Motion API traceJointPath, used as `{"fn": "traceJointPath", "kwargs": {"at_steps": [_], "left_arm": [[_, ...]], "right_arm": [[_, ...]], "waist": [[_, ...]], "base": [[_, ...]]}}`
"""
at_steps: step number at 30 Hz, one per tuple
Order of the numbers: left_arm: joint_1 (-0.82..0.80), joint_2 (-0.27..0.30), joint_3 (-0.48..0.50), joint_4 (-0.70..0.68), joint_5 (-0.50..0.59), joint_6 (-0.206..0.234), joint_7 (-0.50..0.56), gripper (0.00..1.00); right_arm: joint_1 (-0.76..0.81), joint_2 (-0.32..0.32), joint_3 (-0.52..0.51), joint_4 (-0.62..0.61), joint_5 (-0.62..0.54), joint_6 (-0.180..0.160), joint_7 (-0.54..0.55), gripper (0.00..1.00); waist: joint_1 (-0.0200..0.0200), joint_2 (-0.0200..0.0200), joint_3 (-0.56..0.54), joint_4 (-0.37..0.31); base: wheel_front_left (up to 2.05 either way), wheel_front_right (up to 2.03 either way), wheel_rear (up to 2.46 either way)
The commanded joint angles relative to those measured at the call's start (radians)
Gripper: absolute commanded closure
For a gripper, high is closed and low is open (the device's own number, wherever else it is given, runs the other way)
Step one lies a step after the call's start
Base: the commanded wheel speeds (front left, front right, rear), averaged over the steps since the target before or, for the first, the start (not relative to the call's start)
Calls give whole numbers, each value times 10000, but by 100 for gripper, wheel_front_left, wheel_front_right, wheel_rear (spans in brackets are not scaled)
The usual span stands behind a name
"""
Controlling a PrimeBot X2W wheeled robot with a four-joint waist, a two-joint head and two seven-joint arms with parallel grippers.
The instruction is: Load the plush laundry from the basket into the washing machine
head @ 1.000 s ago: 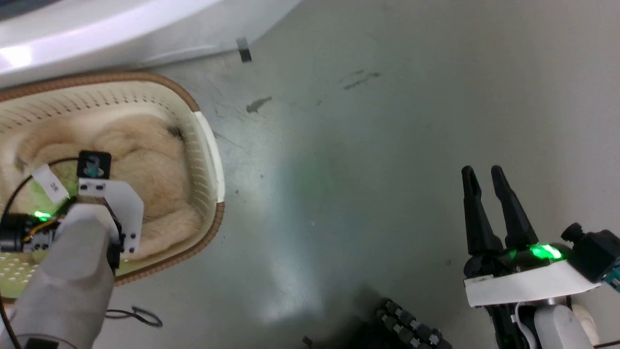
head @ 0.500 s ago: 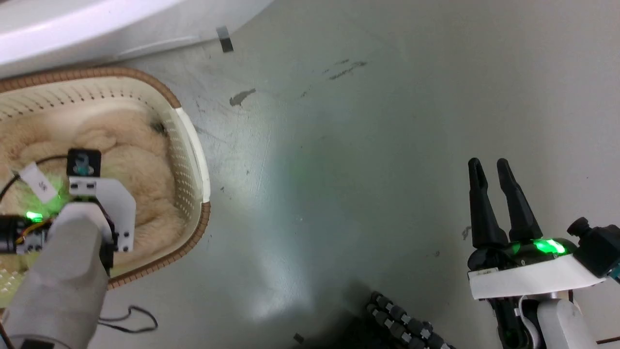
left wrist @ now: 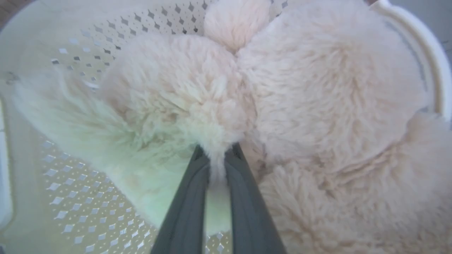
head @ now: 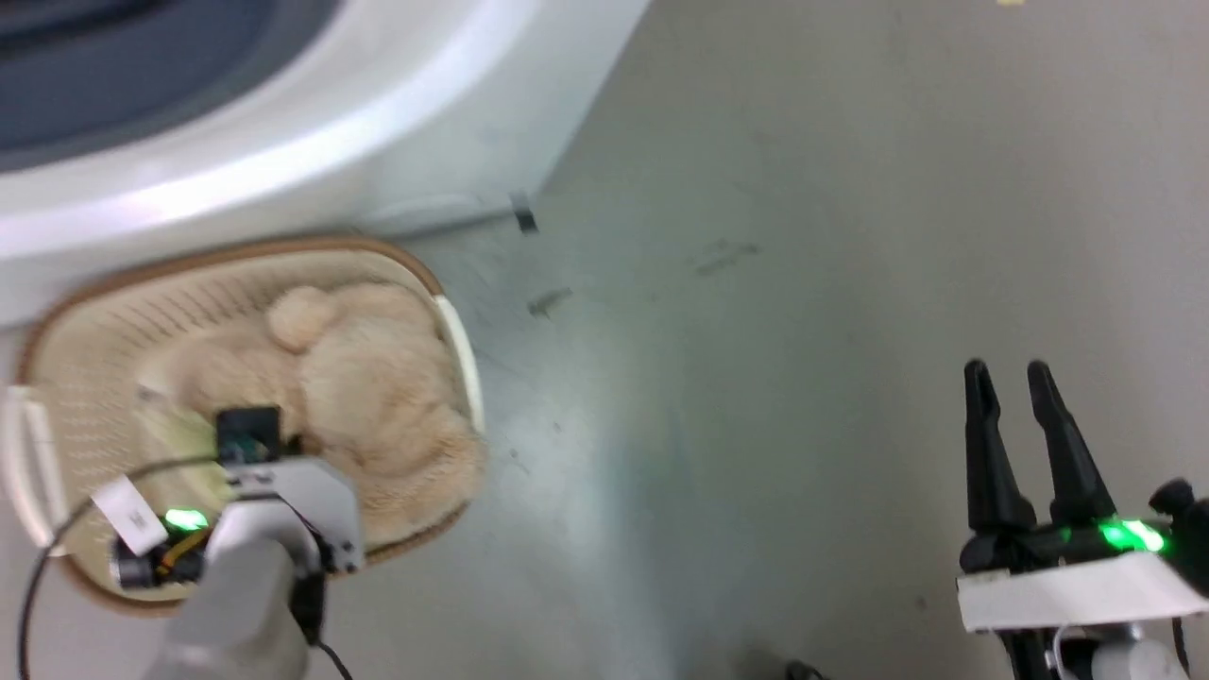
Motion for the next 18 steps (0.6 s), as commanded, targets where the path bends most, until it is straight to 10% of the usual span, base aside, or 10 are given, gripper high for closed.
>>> {"fn": "traceJointPath", "kwargs": {"at_steps": [1, 18], "left_arm": [[173, -32, 23, -109, -31, -63, -169, 100], [4878, -1074, 915, -6229, 1389, -125, -506, 100]], "right_arm": [[140, -49, -10, -79, -111, 8, -42, 0], [1669, -248, -899, -536, -1836, 8, -42, 0]], "waist": [[1, -1, -980, 666], [1, -1, -4717, 2197]], "base": [[0, 0, 0], [0, 0, 0]]}}
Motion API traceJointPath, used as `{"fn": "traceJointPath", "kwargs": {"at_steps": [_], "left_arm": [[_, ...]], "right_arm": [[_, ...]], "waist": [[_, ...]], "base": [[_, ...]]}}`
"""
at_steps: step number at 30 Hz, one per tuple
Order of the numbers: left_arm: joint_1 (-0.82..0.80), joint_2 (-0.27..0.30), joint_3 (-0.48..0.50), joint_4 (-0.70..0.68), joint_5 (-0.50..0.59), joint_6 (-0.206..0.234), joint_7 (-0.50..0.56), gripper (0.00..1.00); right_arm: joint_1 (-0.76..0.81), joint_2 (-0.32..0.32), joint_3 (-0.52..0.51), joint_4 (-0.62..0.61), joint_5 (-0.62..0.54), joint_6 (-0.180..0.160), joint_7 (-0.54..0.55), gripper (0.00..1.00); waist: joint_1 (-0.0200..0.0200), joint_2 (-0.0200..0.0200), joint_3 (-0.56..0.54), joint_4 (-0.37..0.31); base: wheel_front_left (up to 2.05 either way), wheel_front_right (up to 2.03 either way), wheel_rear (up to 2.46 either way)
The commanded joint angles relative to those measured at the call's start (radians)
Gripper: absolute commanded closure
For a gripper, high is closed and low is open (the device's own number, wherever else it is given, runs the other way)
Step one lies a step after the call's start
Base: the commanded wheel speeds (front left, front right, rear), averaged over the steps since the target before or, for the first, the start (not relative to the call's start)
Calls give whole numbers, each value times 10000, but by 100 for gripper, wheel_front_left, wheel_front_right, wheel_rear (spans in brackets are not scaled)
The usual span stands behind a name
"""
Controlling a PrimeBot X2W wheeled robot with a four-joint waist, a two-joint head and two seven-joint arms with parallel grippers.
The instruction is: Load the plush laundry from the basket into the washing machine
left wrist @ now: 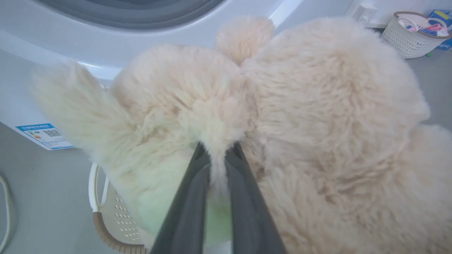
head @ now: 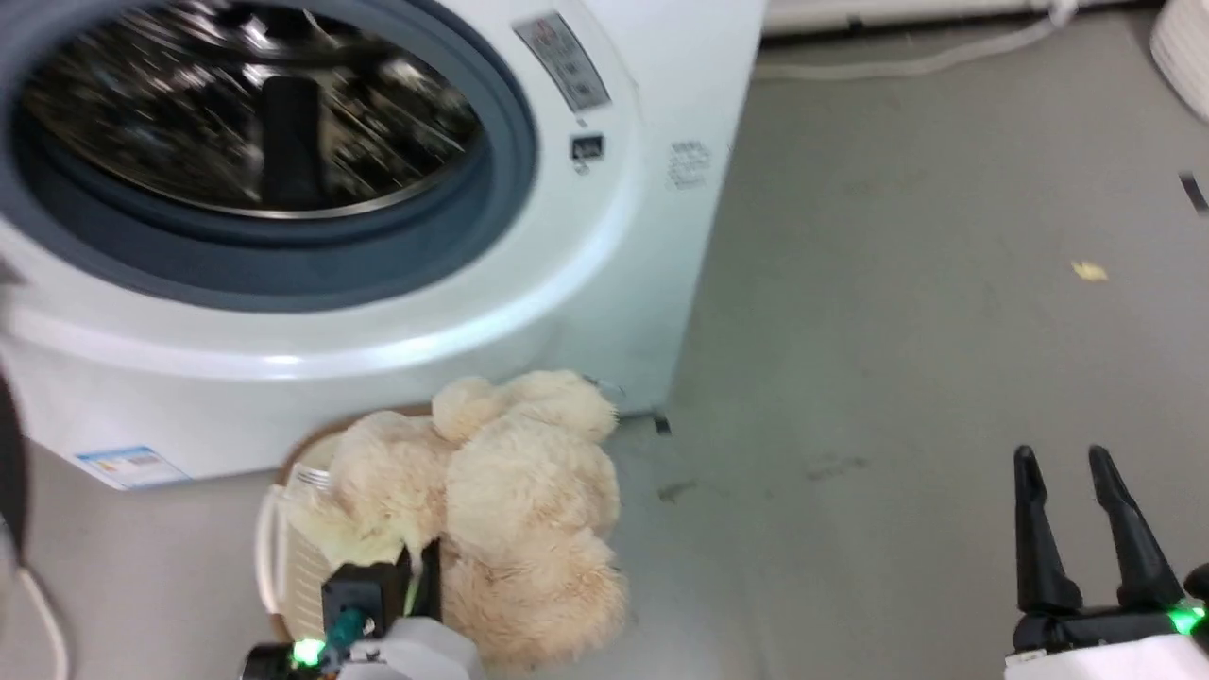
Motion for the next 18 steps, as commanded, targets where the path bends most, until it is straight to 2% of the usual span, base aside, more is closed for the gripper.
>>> {"fn": "traceJointPath", "kwargs": {"at_steps": [1, 3, 10, 14, 18], "left_arm": [[154, -47, 104, -354, 133, -41, -70, 100], [534, -124, 209, -975, 341, -223, -71, 100], [1243, -300, 1162, -3224, 1061, -322, -71, 100], [1052, -209, 1618, -4025, 1387, -345, -71, 100], [195, 65, 1830, -4126, 1503, -523, -63, 100]], "right_arm": [[166, -32, -45, -42, -86, 8, -42, 0], [290, -16, -75, -45, -176, 8, -42, 0], [644, 105, -25, -145, -405, 8, -42, 0], [605, 117, 101, -253, -381, 8, -42, 0], [374, 13, 153, -315, -197, 8, -42, 0]], "waist": [[3, -1, -708, 549], [3, -1, -927, 620], [3, -1, -1198, 714], [3, -1, -868, 595], [3, -1, -186, 403]], "base": [[0, 0, 0], [0, 0, 0], [0, 0, 0], [0, 0, 0], [0, 0, 0]]}}
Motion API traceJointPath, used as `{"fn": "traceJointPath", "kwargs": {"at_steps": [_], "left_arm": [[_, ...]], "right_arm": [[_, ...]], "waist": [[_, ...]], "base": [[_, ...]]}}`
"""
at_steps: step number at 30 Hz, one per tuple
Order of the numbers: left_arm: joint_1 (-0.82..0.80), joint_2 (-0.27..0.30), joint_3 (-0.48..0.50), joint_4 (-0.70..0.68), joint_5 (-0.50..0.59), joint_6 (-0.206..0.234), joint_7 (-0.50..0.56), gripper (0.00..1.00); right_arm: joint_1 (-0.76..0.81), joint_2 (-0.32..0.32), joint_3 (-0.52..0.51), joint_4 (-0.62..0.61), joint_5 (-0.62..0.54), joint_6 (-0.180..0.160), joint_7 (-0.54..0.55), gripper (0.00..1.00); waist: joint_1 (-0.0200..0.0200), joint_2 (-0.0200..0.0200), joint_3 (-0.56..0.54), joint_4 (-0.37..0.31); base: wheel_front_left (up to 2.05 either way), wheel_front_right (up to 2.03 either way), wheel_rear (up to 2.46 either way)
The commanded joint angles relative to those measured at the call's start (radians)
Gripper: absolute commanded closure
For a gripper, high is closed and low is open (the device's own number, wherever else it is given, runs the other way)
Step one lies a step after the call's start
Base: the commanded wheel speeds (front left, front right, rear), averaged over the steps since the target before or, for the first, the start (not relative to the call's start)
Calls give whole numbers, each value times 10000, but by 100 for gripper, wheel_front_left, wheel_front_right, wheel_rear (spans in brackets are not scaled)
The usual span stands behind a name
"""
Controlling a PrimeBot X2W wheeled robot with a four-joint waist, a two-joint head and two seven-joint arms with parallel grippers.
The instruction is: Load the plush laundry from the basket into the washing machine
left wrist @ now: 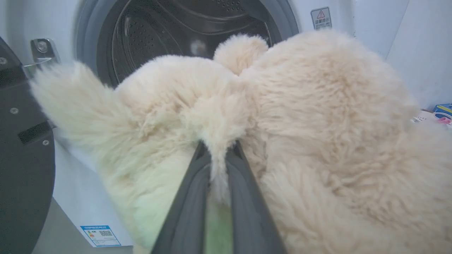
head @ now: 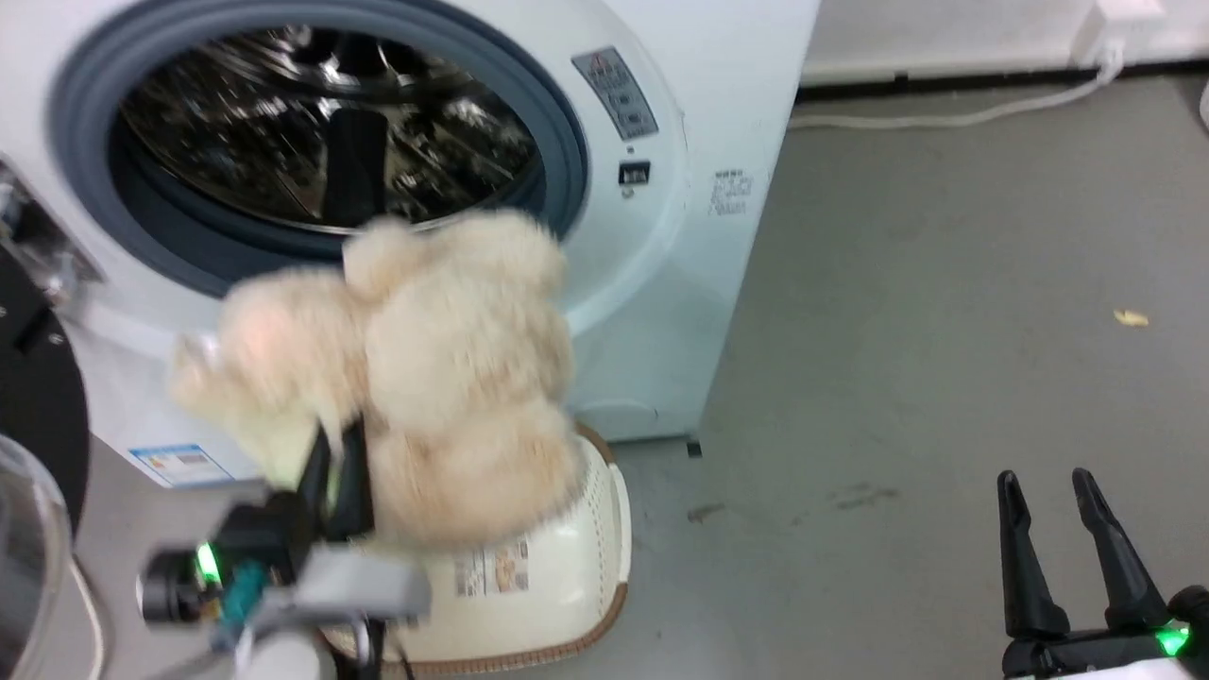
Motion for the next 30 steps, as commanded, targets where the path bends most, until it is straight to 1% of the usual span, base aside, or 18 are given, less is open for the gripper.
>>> {"fn": "traceJointPath", "kwargs": {"at_steps": [1, 4, 7, 11, 12, 13, 16, 17, 18, 19, 23, 27, 30], "left_arm": [[-621, 111, 88, -44, -4, -92, -24, 100], [-1663, 497, 107, 35, 209, -224, 211, 100], [-2870, 870, 178, 226, 414, -258, 797, 100], [-4759, 1426, 410, 693, 631, -261, 1701, 100], [-4759, 1426, 410, 693, 631, -261, 1701, 100], [-5657, 1812, 427, 1028, 911, -270, 2076, 100], [-7119, 2238, 399, 1442, 1264, -293, 2705, 100], [-7119, 2238, 399, 1442, 1264, -293, 2705, 100], [-8153, 2435, 402, 1872, 1389, -334, 3143, 100], [-8153, 2435, 402, 1872, 1389, -334, 3143, 100], [-10030, 2781, 228, 2857, 1729, -489, 3829, 100], [-11411, 2992, 66, 3870, 2104, -393, 4230, 100], [-12109, 3013, -39, 4580, 2271, -290, 4470, 100]], "right_arm": [[-224, -82, 9, -62, 111, 8, -42, 0], [-459, -149, 18, -42, 365, 8, -42, 0], [-726, -121, 10, 47, 655, 8, -42, 0], [-1207, -124, 297, 117, 1040, 8, -42, 0], [-1207, -124, 297, 117, 1040, 8, -42, 0], [-1444, -145, 435, 208, 1214, 8, -42, 0], [-1845, -147, 502, 333, 1509, 8, -42, 0], [-1845, -147, 502, 333, 1509, 8, -42, 0], [-2147, -166, 580, 419, 1696, 8, -42, 0], [-2147, -166, 580, 419, 1696, 8, -42, 0], [-2628, -139, 739, 561, 2002, 8, -42, 0], [-2926, -114, 961, 633, 2217, 8, -42, 0], [-3052, -119, 1057, 659, 2329, 8, -42, 0]], "waist": [[0, 0, 535, -197], [0, 0, 1055, -431], [0, 0, 1726, -697], [0, 0, 2743, -1094], [0, 0, 2743, -1094], [0, 0, 3203, -1286], [0, 0, 3976, -1531], [0, 0, 3976, -1531], [0, 0, 4424, -1698], [0, 0, 4424, -1698], [0, 0, 5138, -1996], [0, 0, 5642, -2208], [0, 0, 5921, -2306]], "base": [[0, 0, 0], [0, 0, 0], [0, 0, 0], [0, 0, 0], [0, 0, 0], [0, 0, 0], [0, 0, 0], [0, 0, 0], [0, 0, 0], [0, 0, 0], [0, 0, 0], [0, 0, 0], [0, 0, 0]]}}
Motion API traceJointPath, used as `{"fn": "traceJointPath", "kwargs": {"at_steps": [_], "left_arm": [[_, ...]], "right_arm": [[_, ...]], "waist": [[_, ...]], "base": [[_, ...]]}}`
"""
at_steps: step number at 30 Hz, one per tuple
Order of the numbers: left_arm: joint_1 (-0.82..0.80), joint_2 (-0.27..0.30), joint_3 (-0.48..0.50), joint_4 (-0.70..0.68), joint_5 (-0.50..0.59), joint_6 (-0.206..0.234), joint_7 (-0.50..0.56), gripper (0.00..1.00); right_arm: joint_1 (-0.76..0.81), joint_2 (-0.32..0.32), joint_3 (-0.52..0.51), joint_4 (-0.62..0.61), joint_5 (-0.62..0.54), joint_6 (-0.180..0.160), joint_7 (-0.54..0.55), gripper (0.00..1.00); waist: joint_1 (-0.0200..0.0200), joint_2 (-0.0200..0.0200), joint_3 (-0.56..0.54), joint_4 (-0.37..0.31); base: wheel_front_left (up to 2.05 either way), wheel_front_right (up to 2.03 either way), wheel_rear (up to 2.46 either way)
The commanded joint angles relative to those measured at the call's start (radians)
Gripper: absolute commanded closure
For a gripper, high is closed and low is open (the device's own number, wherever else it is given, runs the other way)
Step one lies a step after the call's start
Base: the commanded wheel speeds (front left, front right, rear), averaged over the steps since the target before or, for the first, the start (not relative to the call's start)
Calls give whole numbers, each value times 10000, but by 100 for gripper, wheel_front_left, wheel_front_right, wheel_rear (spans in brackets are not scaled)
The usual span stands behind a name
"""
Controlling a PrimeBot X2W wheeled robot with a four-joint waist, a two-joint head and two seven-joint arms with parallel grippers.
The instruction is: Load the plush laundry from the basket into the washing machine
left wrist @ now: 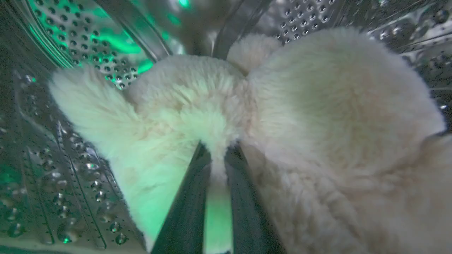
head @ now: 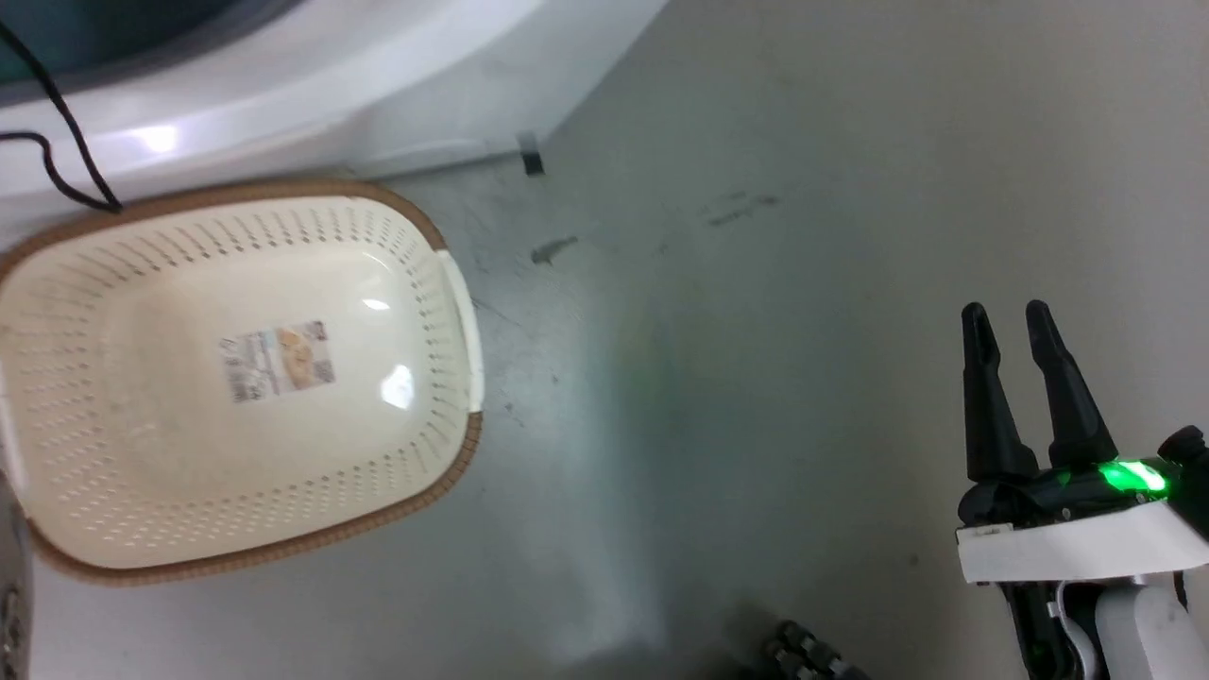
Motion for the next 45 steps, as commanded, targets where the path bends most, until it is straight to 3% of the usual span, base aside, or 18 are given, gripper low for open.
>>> {"fn": "traceJointPath", "kwargs": {"at_steps": [1, 11, 12, 19, 30, 37, 45], "left_arm": [[-245, 11, -3, -7, 63, 79, -37, 100], [-1040, -140, -64, 1522, 1, 385, -310, 100], [-1029, -140, -87, 1629, -1, 395, -399, 0], [-624, -359, 179, 2120, -571, 444, -1820, 0], [2692, -1374, 457, 2508, -1937, -470, -4446, 0], [6351, -1990, 493, 563, -2323, -905, -4609, 0], [10382, -2641, 862, -2246, -2757, -1027, -4613, 0]], "right_arm": [[-170, -15, 5, 11, 62, 8, -42, 0], [-407, -116, 53, 49, 151, 8, -42, 0], [-395, -125, 42, 45, 128, 8, -42, 0], [-260, -285, -171, -38, -105, 8, -42, 0], [1003, -543, -742, -217, -1153, 8, -42, 0], [1910, -505, -687, -353, -2005, 8, -42, 0], [2914, -274, -741, -332, -2676, 8, -42, 0]], "waist": [[-3, -1, 303, -223], [-3, -1, 597, -225], [-3, -1, 570, -193], [-3, -1, -80, 219], [-3, -1, -3443, 1419], [-3, -1, -5686, 2319], [-3, -1, -7151, 3167]], "base": [[0, 0, 0], [0, 0, 0], [0, 0, 0], [0, 0, 0], [0, 0, 0], [0, 0, 0], [0, 0, 0]]}}
